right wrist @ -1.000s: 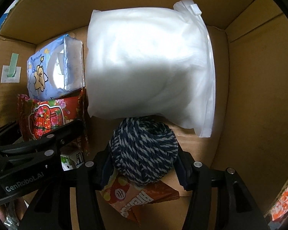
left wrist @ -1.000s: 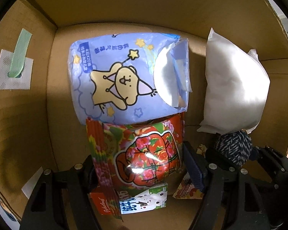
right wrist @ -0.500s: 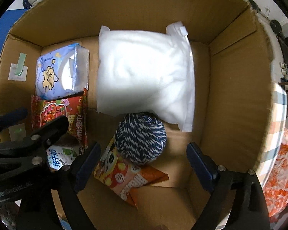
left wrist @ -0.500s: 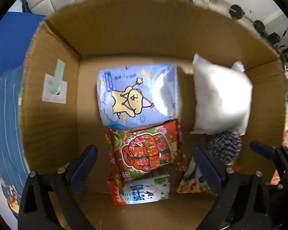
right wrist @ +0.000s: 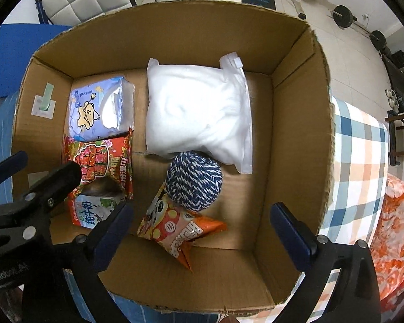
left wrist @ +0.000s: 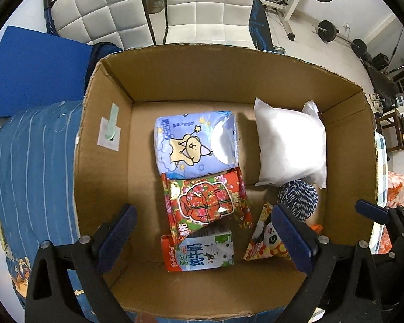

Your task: Organize soft objects

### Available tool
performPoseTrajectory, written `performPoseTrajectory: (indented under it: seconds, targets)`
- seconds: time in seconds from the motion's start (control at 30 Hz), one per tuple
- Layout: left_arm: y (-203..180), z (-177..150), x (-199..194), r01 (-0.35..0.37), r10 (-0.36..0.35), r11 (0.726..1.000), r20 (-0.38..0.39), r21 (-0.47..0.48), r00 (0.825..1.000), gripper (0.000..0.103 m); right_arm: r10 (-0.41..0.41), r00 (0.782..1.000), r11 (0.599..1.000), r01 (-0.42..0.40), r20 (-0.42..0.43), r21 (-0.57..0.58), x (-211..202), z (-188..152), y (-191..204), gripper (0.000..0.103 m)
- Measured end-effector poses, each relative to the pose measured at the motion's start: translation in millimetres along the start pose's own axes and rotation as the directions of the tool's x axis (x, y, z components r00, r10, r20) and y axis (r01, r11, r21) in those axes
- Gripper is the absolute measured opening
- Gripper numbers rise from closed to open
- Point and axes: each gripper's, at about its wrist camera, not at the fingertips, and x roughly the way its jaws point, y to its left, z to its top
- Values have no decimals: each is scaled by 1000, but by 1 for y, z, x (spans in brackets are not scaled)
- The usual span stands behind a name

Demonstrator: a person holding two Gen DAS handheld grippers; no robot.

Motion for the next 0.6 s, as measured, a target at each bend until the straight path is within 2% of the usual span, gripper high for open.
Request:
performPoseTrajectory:
  seconds: [0.2, 0.33, 0.47, 0.6]
  targets:
    - [8, -7, -2, -3, 4, 1000, 7, -19, 1000, 103, -5, 1000, 1000, 4, 16, 7, -12, -6, 1, 103]
    - [10, -16, -12, 23, -22, 999, 18, -43, 1000, 103, -3, 999, 1000, 2, 45, 12, -21, -16, -11, 103]
    - [12, -34, -39, 14, -10, 999, 83, -47, 997, 103, 9, 994, 1000, -12, 105, 29, -44, -39, -16, 103]
    - [9, -64, -80, -26, 33, 999, 169, -42, 985, 103, 10, 983, 999, -18, 182, 44, -82, -71, -20, 103]
